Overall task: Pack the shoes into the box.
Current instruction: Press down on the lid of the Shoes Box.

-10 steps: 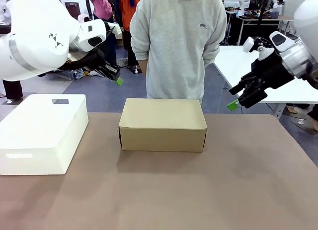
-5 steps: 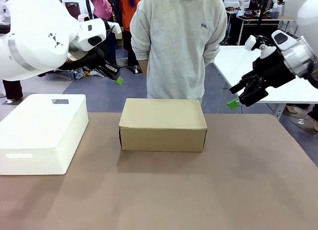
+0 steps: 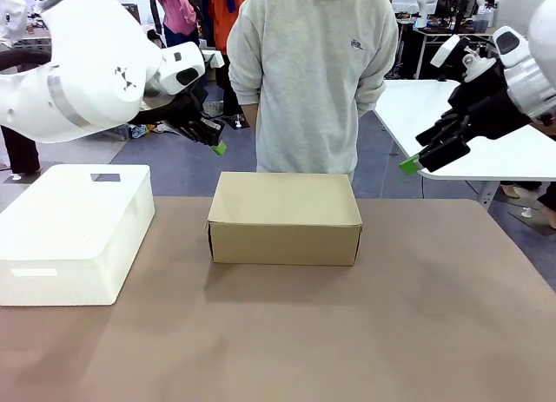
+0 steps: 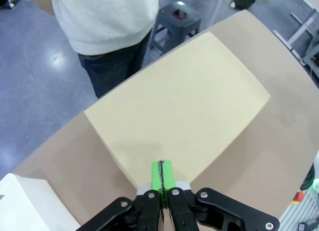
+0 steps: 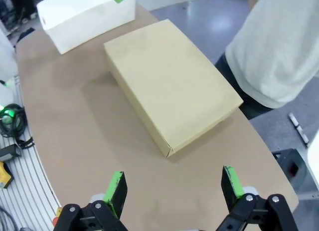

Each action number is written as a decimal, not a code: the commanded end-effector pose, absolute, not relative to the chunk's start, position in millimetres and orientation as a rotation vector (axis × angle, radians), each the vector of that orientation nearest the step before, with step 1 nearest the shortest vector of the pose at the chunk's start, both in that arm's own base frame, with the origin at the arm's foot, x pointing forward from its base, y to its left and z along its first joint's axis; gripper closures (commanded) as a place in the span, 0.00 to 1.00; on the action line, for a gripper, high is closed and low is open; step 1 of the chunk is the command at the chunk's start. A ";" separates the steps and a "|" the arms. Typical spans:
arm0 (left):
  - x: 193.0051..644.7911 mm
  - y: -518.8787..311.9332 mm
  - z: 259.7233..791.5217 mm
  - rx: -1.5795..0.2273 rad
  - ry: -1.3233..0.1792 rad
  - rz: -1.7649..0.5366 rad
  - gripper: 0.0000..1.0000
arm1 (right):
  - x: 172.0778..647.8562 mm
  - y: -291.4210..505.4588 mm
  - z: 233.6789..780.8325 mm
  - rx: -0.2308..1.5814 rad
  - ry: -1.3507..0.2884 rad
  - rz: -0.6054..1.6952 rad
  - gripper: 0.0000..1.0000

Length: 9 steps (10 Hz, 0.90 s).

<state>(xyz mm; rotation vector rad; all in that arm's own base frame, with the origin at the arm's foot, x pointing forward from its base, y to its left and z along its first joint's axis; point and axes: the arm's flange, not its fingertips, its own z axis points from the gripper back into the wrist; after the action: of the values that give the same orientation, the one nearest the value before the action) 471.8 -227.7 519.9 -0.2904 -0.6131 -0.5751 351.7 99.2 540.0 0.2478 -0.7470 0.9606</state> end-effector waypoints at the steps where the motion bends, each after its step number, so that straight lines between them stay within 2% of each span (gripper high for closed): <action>1: 476.0 -241.1 527.3 -0.282 -0.600 -0.556 1.00 | 329.8 109.5 541.3 0.161 -0.738 0.903 0.00; 5: 487.7 -265.9 516.7 -0.257 -0.572 -0.531 1.00 | 306.3 112.6 554.2 0.148 -0.824 0.898 0.00; 7: 500.0 -277.6 512.8 -0.271 -0.581 -0.509 1.00 | 306.8 115.1 552.1 0.182 -0.822 0.903 0.00; 9: 518.5 -290.5 512.9 -0.274 -0.623 -0.504 1.00 | 318.8 114.9 569.4 0.139 -0.810 0.930 0.00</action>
<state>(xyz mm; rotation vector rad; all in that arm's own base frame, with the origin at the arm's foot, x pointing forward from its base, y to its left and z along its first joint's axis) 506.9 -282.8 508.7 -0.2860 -0.6018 -0.5251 318.5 115.3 569.3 0.1483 -0.8129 0.9254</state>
